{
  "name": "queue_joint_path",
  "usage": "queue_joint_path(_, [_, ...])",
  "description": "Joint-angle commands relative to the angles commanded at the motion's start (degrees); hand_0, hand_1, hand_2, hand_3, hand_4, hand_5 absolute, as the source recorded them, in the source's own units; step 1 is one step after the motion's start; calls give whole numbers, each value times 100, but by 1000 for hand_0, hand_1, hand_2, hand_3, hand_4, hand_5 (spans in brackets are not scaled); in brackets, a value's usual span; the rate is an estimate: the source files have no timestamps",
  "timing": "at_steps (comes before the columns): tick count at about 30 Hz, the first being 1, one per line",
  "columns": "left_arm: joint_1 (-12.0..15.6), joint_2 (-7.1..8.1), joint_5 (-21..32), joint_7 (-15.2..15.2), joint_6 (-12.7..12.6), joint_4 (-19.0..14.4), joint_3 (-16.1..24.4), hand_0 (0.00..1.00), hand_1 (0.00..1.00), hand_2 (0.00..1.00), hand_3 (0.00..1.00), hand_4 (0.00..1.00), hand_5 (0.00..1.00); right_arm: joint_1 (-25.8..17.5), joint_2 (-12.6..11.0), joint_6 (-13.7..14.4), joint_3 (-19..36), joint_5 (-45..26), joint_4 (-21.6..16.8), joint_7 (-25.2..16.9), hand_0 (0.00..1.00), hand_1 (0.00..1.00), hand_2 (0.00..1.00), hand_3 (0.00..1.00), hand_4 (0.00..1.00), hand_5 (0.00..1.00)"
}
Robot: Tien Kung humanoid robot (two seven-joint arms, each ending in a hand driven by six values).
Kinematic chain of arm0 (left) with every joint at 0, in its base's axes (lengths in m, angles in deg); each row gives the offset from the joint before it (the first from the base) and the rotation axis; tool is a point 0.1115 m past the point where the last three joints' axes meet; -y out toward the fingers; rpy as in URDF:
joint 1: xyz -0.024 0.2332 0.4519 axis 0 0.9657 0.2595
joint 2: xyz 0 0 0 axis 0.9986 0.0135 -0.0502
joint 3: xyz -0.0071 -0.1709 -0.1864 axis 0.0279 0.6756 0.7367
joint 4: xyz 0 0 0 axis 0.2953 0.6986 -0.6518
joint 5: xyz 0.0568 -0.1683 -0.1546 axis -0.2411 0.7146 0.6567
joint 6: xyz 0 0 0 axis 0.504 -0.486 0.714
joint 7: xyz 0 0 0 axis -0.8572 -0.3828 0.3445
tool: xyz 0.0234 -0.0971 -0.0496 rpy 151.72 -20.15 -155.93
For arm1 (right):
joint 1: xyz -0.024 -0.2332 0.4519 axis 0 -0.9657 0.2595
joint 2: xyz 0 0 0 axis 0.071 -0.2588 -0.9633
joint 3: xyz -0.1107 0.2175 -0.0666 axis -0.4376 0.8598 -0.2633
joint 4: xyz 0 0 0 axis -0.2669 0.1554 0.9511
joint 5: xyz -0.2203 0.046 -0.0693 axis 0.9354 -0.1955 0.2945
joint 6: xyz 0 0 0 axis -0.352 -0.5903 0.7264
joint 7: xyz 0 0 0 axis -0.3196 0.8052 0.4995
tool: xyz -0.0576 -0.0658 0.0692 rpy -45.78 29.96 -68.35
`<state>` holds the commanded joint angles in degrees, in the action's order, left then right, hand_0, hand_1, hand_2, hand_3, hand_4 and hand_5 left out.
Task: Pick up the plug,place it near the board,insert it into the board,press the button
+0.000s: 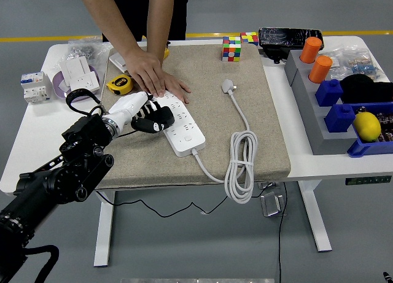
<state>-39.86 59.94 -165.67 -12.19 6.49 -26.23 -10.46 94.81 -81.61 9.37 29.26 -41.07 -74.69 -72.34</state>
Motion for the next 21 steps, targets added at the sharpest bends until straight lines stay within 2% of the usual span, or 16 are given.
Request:
queue_joint_path(5, [30, 26, 2, 7, 19, -58, 38, 431, 485, 385, 453, 702, 155, 6, 7, 1, 21, 8, -3, -2, 946, 841, 779, 793, 998, 998])
queue_joint_path(15, [217, 175, -117, 28, 58, -621, 221, 428, 484, 386, 438, 681, 167, 15, 19, 2, 63, 14, 0, -1, 946, 841, 779, 793, 998, 998])
queue_joint_path(21, [495, 324, -196, 67, 131, -1321, 551, 426, 483, 386, 435, 680, 167, 4, 30, 1, 92, 15, 5, 0, 946, 841, 779, 793, 998, 998])
